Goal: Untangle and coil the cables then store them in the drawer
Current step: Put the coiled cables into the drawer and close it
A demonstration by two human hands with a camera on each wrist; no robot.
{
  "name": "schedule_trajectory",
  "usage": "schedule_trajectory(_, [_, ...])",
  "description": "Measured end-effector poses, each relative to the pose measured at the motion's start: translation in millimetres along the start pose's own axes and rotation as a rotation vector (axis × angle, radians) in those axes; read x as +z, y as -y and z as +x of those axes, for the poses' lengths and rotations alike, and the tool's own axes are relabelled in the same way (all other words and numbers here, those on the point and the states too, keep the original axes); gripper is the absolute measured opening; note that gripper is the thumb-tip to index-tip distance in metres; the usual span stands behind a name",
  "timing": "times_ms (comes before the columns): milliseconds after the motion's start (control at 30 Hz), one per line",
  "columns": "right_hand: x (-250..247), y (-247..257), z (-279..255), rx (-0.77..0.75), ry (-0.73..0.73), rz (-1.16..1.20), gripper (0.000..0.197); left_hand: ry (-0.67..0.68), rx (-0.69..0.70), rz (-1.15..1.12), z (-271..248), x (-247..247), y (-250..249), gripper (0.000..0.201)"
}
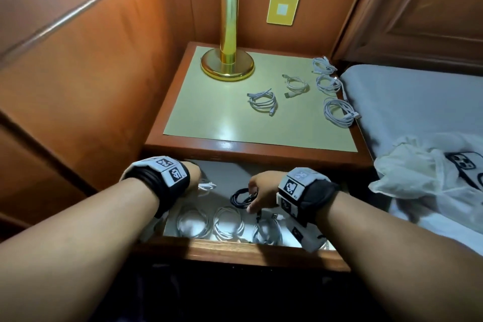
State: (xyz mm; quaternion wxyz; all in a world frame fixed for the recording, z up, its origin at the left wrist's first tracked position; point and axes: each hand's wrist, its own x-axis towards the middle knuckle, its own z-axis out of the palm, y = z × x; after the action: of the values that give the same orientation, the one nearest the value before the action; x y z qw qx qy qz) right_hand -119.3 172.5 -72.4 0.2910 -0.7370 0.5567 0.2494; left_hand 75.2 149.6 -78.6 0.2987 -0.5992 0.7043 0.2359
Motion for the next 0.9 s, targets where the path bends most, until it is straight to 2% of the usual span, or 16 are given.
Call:
schedule_trajectory(100, [6,5,11,-0.021,-0.087,0.017,0.054,0.015,-0.044,0.006,9,2,-6,0.044])
schedule_trajectory(200, [8,7,16,-0.054,-0.128,0.069,0.069,-0.026,-0.051,0.008,11,4,-14,0.067])
schedule_trajectory(233, [7,7,15,-0.058,-0.125,0.064,0.070,-0.027,-0.043,0.017,8,2,-15,0.066])
schedule_trajectory(333, [-2,-1,8,-0.070,-0.138,0.018,0.056,-0.086,0.016,0.004,-2,-12,-20,0.041])
schedule_trajectory(500, [-43,-29,-9,-0.058,-0.202,0.074,0.042,-0.359,0.137,-0.212,-17,-30,-18,0.023])
schedule_trajectory(633, [-72,-68,-30,0.052,-0.339,0.239,0.035,-0.514,0.142,-0.334,-9,-34,-19,0.021])
schedule_trajectory(700, [-78,-90,-33,0.136,-0.406,0.314,0.038,-0.548,0.114,-0.352,-1,-35,-24,0.033])
schedule_trajectory(800, [-79,-117,-29,0.308,-0.466,0.422,0.056,-0.556,0.006,-0.357,10,-41,-37,0.057])
schedule_trajectory(900, [-73,-143,-18,0.422,-0.534,0.510,0.078,-0.567,-0.056,-0.368,23,-50,-54,0.071])
